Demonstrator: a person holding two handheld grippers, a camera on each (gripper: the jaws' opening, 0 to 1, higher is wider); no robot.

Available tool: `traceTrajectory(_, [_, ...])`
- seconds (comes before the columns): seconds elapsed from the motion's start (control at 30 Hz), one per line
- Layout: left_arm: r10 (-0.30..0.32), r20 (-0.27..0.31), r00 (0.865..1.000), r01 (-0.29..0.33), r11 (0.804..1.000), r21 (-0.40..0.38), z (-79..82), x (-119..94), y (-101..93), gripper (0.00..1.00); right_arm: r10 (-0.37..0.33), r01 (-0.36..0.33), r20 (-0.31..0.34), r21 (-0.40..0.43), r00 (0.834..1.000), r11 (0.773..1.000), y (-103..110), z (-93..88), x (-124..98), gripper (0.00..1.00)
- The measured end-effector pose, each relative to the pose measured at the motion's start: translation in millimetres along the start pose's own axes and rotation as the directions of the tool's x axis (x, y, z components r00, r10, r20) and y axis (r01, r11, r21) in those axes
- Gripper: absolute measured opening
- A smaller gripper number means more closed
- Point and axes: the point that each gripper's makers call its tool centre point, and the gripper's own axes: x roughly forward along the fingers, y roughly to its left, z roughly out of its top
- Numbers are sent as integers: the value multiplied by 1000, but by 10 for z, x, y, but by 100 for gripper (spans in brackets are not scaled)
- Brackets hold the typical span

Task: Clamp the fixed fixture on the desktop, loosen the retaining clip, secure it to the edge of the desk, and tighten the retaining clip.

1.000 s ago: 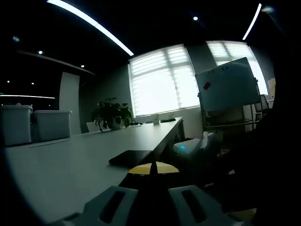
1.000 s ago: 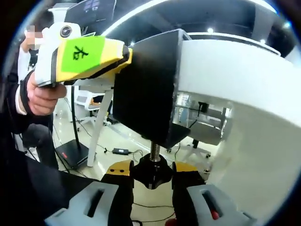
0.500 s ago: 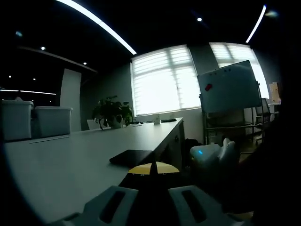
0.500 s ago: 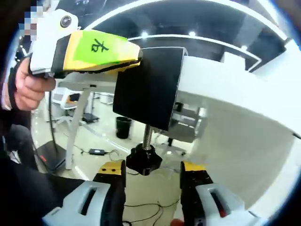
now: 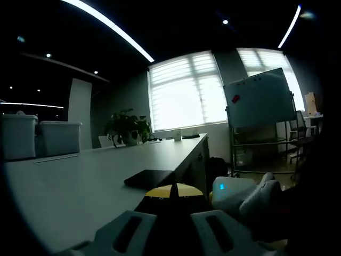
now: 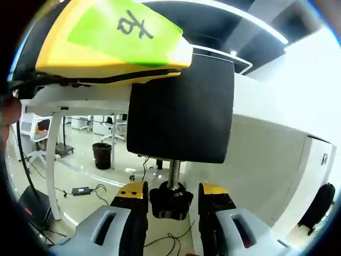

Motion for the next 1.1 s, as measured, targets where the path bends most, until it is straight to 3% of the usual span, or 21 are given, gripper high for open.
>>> traceTrajectory(0.17, [1, -1, 1000, -1, 1000, -3, 2, 4, -1, 1, -11, 11, -17, 11, 1000, 1000, -26, -42, -45, 29])
traceTrajectory(0.5, [3, -3, 1000, -3, 1000, -10, 8, 1, -19, 1, -67, 68, -55, 10, 996, 998, -157, -179, -150, 40])
traceTrajectory(0.73, [5, -2, 1000, -5, 1000, -11, 9, -3, -24, 1, -61, 62, -51, 14, 997, 998, -113, -142, -106, 36])
traceTrajectory(0.83, [6, -1, 1000, -6, 1000, -8, 7, -2, -26, 1, -42, 43, -61, 17, 997, 999, -40, -149, -74, 26])
traceTrajectory(0.97, [5, 0, 1000, -5, 1000, 0, 5, -4, -27, 1, -37, 37, -60, -5, 998, 999, -25, -147, -97, 25])
traceTrajectory(1.1, [6, -1, 1000, -6, 1000, 2, 2, -5, -25, 1, 53, -56, -63, -58, 997, 997, 0, -149, -99, 25])
